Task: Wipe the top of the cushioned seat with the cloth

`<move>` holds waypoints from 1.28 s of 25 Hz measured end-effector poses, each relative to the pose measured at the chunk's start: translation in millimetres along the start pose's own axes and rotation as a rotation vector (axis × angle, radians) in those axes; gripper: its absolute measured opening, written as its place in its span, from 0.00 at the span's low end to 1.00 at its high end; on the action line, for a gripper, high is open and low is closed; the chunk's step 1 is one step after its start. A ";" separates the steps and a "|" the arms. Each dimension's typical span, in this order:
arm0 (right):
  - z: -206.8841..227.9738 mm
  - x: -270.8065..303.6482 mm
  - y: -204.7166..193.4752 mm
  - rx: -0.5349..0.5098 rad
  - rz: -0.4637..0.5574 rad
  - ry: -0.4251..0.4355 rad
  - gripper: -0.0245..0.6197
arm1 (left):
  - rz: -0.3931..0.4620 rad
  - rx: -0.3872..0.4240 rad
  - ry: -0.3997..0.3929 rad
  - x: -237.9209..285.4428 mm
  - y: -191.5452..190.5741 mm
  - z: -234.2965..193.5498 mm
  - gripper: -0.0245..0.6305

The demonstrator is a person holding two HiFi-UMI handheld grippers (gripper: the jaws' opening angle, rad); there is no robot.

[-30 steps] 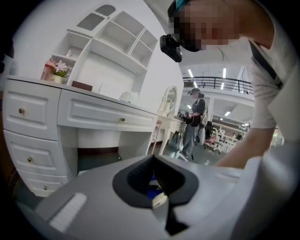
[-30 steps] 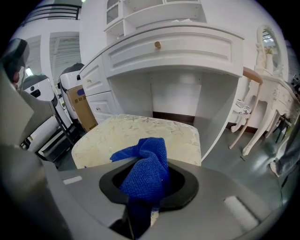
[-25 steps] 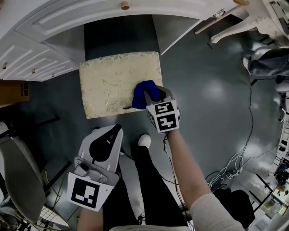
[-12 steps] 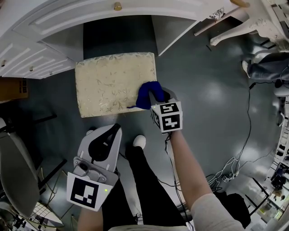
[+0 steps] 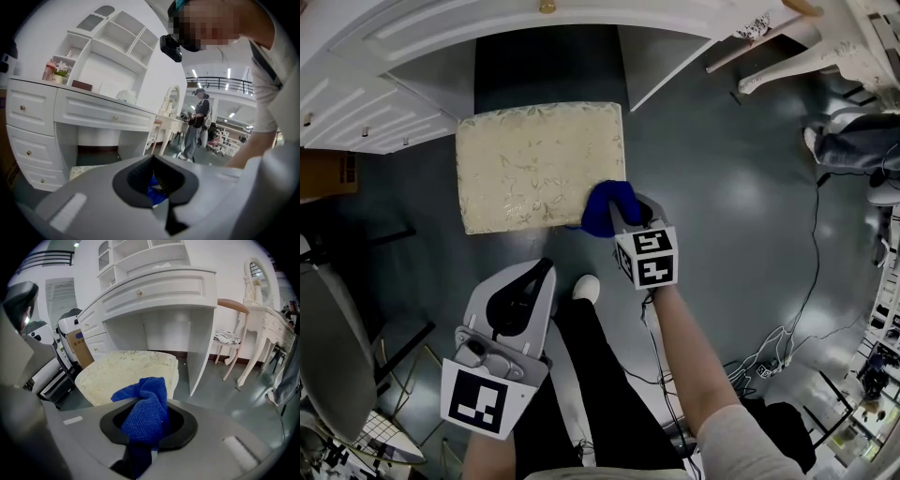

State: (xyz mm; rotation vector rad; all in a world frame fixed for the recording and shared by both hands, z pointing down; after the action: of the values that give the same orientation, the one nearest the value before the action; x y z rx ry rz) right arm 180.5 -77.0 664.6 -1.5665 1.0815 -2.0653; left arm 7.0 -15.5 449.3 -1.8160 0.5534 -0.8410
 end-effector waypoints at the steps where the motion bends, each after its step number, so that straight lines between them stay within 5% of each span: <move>1: -1.5 -2.0 -2.6 -0.003 0.001 -0.001 0.18 | -0.002 0.000 -0.002 -1.5 -0.3 -0.3 0.04; 12: -25.4 -6.8 -10.7 -0.002 0.001 -0.061 0.16 | -0.003 -0.020 -0.007 -33.9 -8.1 -23.8 0.04; 32: -170.7 40.9 15.1 -0.051 -0.002 -0.028 0.16 | -0.006 -0.029 0.015 -132.2 -15.7 -110.5 0.04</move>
State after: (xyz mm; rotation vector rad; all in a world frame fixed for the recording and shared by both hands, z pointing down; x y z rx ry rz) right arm 6.3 -50.9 662.8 -1.6156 1.1314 -2.0262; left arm -163.1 16.2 451.7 -1.8396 0.5721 -0.8558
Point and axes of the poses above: the fingertips, and each gripper's own axes: x forward along the fingers, z to its right, y out of its top, the point moved 5 cm from there along -x, backward along the fingers, and after that the axes turned 7 degrees about z, right-handed, at the moved point
